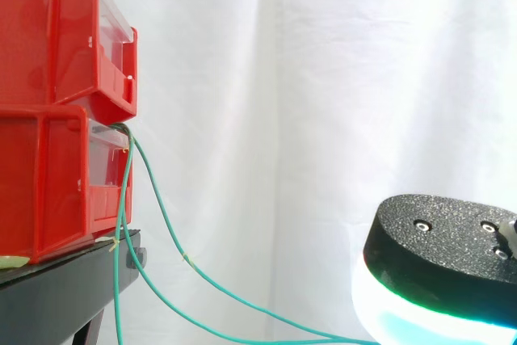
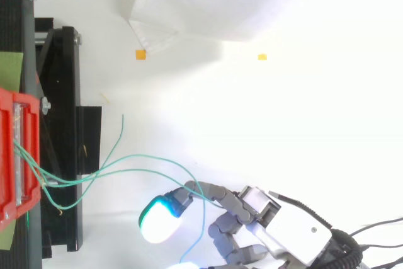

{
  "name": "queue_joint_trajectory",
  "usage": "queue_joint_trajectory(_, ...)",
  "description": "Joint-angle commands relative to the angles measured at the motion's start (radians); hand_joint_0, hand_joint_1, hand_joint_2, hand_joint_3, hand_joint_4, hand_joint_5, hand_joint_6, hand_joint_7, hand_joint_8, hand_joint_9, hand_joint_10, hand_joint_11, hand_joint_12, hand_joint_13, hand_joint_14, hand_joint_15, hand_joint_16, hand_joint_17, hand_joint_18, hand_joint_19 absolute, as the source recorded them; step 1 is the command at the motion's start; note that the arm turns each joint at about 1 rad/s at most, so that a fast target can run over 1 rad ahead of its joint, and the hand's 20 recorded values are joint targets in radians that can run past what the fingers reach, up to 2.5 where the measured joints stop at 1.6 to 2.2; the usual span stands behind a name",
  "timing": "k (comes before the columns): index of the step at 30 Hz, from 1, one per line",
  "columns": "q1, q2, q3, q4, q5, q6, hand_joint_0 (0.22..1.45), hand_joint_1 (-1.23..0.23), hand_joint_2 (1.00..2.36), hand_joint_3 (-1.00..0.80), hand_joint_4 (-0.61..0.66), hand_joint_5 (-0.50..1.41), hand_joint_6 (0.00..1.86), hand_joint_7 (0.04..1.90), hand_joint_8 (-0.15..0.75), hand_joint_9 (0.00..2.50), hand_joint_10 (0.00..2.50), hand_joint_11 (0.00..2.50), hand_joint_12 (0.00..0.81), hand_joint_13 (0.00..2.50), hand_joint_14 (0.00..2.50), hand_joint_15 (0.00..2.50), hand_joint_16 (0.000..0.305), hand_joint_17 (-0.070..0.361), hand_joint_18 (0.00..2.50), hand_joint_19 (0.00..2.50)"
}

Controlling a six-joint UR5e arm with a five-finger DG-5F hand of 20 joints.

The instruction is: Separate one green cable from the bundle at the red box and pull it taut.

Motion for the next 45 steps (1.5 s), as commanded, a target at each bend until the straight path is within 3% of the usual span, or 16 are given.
queue_joint_trajectory(1,0.0,0.0,0.0,0.001,0.0,0.002,0.46,-0.8,1.0,-0.5,0.25,-0.14,0.5,0.87,0.392,1.5,0.39,1.72,0.445,1.46,0.4,1.5,0.092,0.206,1.54,1.11)
queue_joint_trajectory(2,0.0,0.0,0.0,0.001,0.0,0.002,0.46,-0.8,1.0,-0.5,0.24,-0.15,0.5,0.86,0.397,1.5,0.12,1.73,0.453,1.46,0.1,1.56,0.093,0.209,1.52,1.1)
queue_joint_trajectory(3,0.0,0.0,0.0,0.001,0.0,0.005,0.46,-0.79,1.0,-0.5,0.22,-0.16,0.5,0.83,0.407,1.38,0.01,1.54,0.469,1.35,0.01,1.42,0.095,0.214,1.44,1.06)
queue_joint_trajectory(5,0.0,0.0,0.0,0.001,0.0,0.014,0.45,-0.78,1.0,-0.5,0.2,-0.18,0.5,0.77,0.401,1.12,0.02,1.04,0.499,1.07,0.02,0.97,0.101,0.227,1.33,0.84)
queue_joint_trajectory(6,0.0,0.0,0.0,-0.002,0.0,0.025,0.45,-0.78,1.0,-0.5,0.2,-0.18,0.5,0.77,0.402,1.11,0.02,1.01,0.497,1.03,0.02,0.92,0.1,0.226,1.29,0.83)
queue_joint_trajectory(8,0.0,0.0,0.0,-0.002,0.0,0.037,0.44,-0.77,1.0,-0.5,0.19,-0.2,0.5,0.74,0.395,0.92,0.02,0.67,0.494,0.82,0.02,0.62,0.104,0.234,1.21,0.68)
queue_joint_trajectory(14,-0.004,0.0,-0.002,-0.004,0.0,0.071,0.42,-0.76,1.0,-0.5,0.18,-0.21,0.5,0.72,0.441,0.65,0.01,0.25,0.52,0.52,0.01,0.26,0.11,0.247,1.01,0.43)
queue_joint_trajectory(17,-0.007,-0.001,-0.002,-0.01,0.002,0.12,0.42,-0.75,1.0,-0.5,0.18,-0.22,0.5,0.71,0.451,0.62,0.01,0.19,0.524,0.49,0.01,0.2,0.11,0.248,0.98,0.4)
queue_joint_trajectory(20,-0.009,-0.001,-0.012,-0.031,0.003,0.126,0.41,-0.74,1.0,-0.5,0.19,-0.22,0.5,0.71,0.46,0.61,0.0,0.16,0.53,0.49,0.01,0.18,0.111,0.251,0.97,0.39)
queue_joint_trajectory(21,-0.009,0.0,-0.046,-0.045,0.003,0.12,0.41,-0.74,1.0,-0.5,0.19,-0.22,0.5,0.71,0.461,0.62,0.0,0.17,0.531,0.51,0.01,0.19,0.112,0.251,0.99,0.4)
queue_joint_trajectory(22,-0.01,0.0,-0.104,-0.036,0.0,0.094,0.41,-0.73,1.0,-0.5,0.19,-0.22,0.5,0.71,0.46,0.63,0.0,0.18,0.529,0.52,0.01,0.2,0.112,0.252,1.0,0.4)
queue_joint_trajectory(26,-0.001,0.0,-0.132,0.033,0.002,0.033,0.41,-0.73,1.0,-0.5,0.19,-0.22,0.5,0.72,0.451,0.69,0.01,0.26,0.528,0.57,0.01,0.25,0.112,0.251,1.03,0.42)
queue_joint_trajectory(32,0.013,0.0,-0.207,0.104,0.005,0.046,0.41,-0.72,1.0,-0.5,0.18,-0.22,0.5,0.72,0.446,0.7,0.01,0.28,0.526,0.58,0.01,0.26,0.112,0.251,1.03,0.42)
queue_joint_trajectory(37,0.016,0.0,-0.215,0.101,0.005,0.12,0.41,-0.71,1.0,-0.5,0.17,-0.22,0.5,0.72,0.445,0.7,0.01,0.27,0.529,0.58,0.01,0.26,0.112,0.251,1.04,0.42)
queue_joint_trajectory(39,0.017,0.0,-0.215,0.071,0.006,0.168,0.41,-0.71,1.0,-0.5,0.17,-0.22,0.5,0.71,0.446,0.7,0.01,0.26,0.531,0.58,0.01,0.25,0.112,0.252,1.04,0.42)
queue_joint_trajectory(45,0.02,0.0,-0.215,0.055,0.008,0.204,0.4,-0.71,1.0,-0.5,0.16,-0.22,0.5,0.71,0.459,0.66,0.01,0.2,0.539,0.55,0.01,0.21,0.113,0.254,1.04,0.39)
